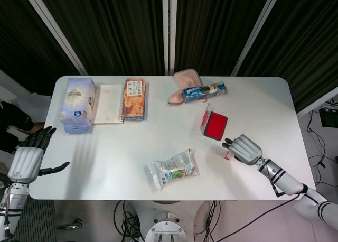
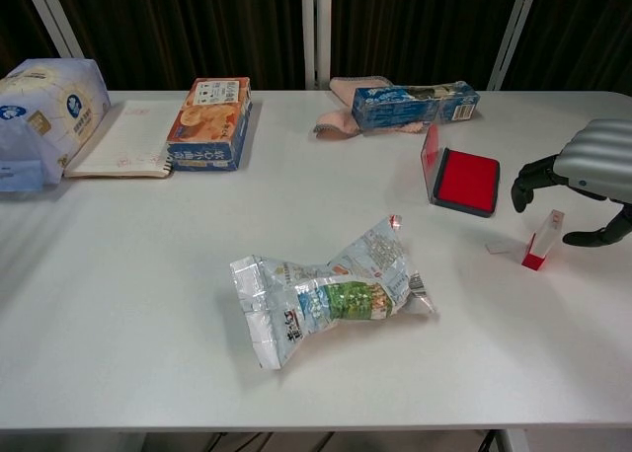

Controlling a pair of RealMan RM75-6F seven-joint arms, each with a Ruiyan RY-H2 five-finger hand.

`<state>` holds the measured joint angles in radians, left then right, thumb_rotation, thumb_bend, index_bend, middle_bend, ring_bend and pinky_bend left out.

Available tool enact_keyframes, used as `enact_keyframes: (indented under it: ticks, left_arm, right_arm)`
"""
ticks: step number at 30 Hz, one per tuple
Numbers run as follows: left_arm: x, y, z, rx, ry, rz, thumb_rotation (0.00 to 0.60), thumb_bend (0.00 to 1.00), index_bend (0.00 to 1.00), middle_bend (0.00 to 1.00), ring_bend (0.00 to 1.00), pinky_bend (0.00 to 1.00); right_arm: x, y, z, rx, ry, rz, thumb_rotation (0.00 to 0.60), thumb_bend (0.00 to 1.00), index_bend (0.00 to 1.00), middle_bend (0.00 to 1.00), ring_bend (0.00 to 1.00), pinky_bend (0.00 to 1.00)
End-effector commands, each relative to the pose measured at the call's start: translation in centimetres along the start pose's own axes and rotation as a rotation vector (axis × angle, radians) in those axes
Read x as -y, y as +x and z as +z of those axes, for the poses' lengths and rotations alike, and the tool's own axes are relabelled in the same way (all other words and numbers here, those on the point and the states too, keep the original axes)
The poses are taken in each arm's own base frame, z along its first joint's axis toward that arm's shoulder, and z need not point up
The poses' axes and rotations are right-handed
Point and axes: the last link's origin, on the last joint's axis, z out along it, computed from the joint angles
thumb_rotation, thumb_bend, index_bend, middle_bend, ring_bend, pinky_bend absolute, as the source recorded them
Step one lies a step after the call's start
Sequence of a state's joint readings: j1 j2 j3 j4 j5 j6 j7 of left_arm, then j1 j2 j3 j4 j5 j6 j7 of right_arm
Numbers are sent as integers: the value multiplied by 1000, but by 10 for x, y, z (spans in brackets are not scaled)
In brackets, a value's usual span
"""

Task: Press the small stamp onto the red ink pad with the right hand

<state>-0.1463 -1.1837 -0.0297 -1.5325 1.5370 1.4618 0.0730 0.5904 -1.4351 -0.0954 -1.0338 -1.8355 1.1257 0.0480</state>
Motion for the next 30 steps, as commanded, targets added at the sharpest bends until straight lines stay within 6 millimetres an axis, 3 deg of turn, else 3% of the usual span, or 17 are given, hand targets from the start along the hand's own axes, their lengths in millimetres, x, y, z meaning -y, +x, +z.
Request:
enact_keyframes:
  ticks: [1,30]
  left_arm:
    - [0,0,0,0,1,1,113,0,0,65,77,170]
    - [2,-1,1,8,5,-5,111,0,0,65,77,170]
  right_arm:
    - [1,-2,2,-5,12,7,600,171,408,376,723,979]
    - [2,-8,5,-21,12,29,600,214,575,491,723,978]
